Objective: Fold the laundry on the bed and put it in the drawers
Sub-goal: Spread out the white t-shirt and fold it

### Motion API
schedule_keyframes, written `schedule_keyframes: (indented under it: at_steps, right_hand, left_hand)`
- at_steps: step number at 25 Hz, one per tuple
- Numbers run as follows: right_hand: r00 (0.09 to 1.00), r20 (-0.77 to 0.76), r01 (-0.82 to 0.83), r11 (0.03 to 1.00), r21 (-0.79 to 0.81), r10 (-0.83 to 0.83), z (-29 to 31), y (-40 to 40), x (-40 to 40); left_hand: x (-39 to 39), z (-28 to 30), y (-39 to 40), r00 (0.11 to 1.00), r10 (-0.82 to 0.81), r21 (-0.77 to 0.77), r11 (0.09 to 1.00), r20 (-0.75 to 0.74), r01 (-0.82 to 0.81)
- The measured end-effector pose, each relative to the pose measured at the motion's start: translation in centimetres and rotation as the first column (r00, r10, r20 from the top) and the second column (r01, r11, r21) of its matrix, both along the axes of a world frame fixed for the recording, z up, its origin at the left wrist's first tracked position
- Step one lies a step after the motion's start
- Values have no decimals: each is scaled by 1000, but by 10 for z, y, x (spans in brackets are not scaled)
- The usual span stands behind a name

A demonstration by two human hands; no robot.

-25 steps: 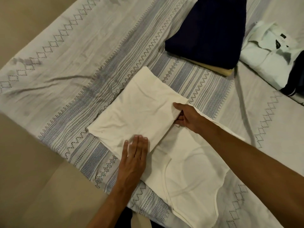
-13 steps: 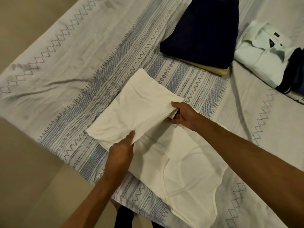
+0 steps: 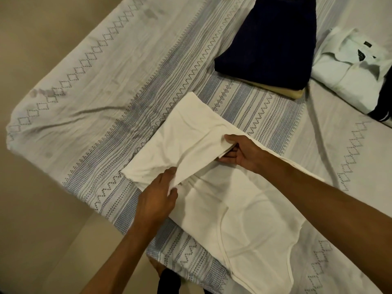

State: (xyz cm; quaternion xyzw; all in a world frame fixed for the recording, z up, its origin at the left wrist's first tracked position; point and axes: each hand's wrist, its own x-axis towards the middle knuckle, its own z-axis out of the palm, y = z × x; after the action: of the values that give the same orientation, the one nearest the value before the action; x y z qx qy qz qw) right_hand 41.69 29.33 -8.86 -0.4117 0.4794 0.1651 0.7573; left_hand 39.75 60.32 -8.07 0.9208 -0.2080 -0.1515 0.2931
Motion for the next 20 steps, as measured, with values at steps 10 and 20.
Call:
schedule_keyframes:
  at_steps: [10,20]
  right_hand:
    - [993,-33,-115,981,-157,112,12,-11,11]
    - [997,-17,-83,975,-204,81,6,-30,-14]
  left_hand:
    - [9,-18,-41,840,-340,507,857,422,91]
    - [-19,-12,-41,821,-451,482,839,351,255]
